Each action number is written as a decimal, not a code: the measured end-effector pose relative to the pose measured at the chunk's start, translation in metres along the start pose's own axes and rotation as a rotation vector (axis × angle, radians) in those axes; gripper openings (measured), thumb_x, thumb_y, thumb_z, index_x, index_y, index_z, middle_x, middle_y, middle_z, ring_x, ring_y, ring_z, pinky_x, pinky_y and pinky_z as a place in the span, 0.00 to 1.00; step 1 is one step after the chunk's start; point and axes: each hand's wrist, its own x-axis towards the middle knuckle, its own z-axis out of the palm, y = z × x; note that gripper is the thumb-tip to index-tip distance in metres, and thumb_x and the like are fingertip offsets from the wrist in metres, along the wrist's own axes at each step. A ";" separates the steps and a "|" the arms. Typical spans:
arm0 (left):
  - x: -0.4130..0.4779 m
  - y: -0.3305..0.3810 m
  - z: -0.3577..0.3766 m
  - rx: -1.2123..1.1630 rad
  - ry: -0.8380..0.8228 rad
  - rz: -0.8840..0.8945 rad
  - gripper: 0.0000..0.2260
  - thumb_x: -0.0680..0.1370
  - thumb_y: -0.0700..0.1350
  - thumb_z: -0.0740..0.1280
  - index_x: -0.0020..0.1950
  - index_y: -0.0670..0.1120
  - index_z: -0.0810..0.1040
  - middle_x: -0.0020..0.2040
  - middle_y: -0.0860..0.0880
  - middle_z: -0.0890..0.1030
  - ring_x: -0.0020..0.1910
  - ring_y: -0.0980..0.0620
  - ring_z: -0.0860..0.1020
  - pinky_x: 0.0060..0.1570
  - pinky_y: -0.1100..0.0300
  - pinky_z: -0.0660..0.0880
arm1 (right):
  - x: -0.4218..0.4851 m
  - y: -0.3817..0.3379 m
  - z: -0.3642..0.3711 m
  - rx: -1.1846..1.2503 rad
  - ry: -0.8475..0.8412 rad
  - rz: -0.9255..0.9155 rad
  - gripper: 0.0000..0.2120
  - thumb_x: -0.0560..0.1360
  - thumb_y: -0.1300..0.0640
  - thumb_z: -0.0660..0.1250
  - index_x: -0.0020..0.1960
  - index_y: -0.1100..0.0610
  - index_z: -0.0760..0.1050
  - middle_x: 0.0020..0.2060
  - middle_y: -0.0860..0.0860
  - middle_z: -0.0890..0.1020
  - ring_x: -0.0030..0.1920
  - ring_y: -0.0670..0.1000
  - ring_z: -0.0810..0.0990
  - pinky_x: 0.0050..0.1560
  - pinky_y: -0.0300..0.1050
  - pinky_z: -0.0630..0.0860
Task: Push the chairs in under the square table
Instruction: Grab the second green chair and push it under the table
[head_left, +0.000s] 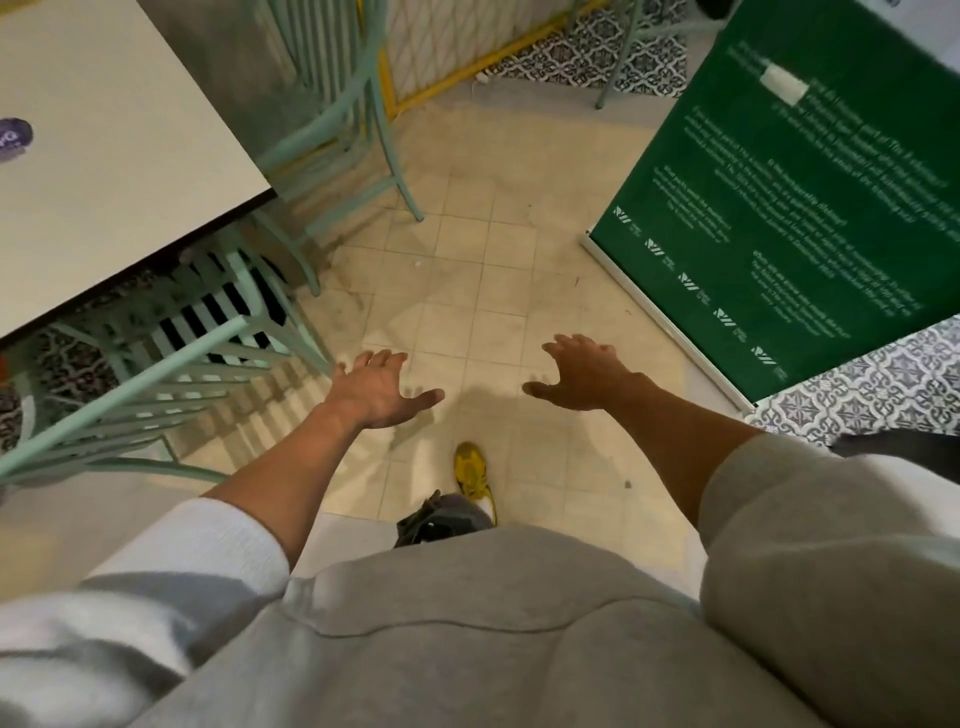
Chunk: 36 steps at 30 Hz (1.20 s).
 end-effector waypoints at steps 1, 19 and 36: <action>0.014 0.009 -0.008 -0.015 0.007 0.000 0.53 0.71 0.85 0.50 0.87 0.55 0.57 0.87 0.51 0.57 0.86 0.44 0.54 0.80 0.34 0.52 | 0.014 0.008 -0.011 -0.004 -0.008 -0.002 0.45 0.81 0.26 0.61 0.86 0.54 0.60 0.86 0.54 0.61 0.85 0.60 0.59 0.81 0.66 0.61; 0.164 0.076 -0.096 -0.183 0.043 0.013 0.45 0.75 0.81 0.52 0.85 0.56 0.62 0.87 0.51 0.58 0.86 0.46 0.52 0.82 0.37 0.48 | 0.192 0.068 -0.151 -0.101 -0.145 -0.073 0.43 0.81 0.25 0.58 0.87 0.49 0.61 0.87 0.52 0.60 0.87 0.59 0.54 0.83 0.74 0.45; 0.330 0.107 -0.224 -0.432 -0.028 -0.278 0.43 0.78 0.78 0.54 0.86 0.53 0.62 0.86 0.49 0.62 0.84 0.42 0.59 0.79 0.38 0.59 | 0.449 0.118 -0.308 -0.313 -0.241 -0.371 0.39 0.81 0.26 0.59 0.84 0.48 0.66 0.84 0.50 0.67 0.85 0.56 0.60 0.83 0.69 0.49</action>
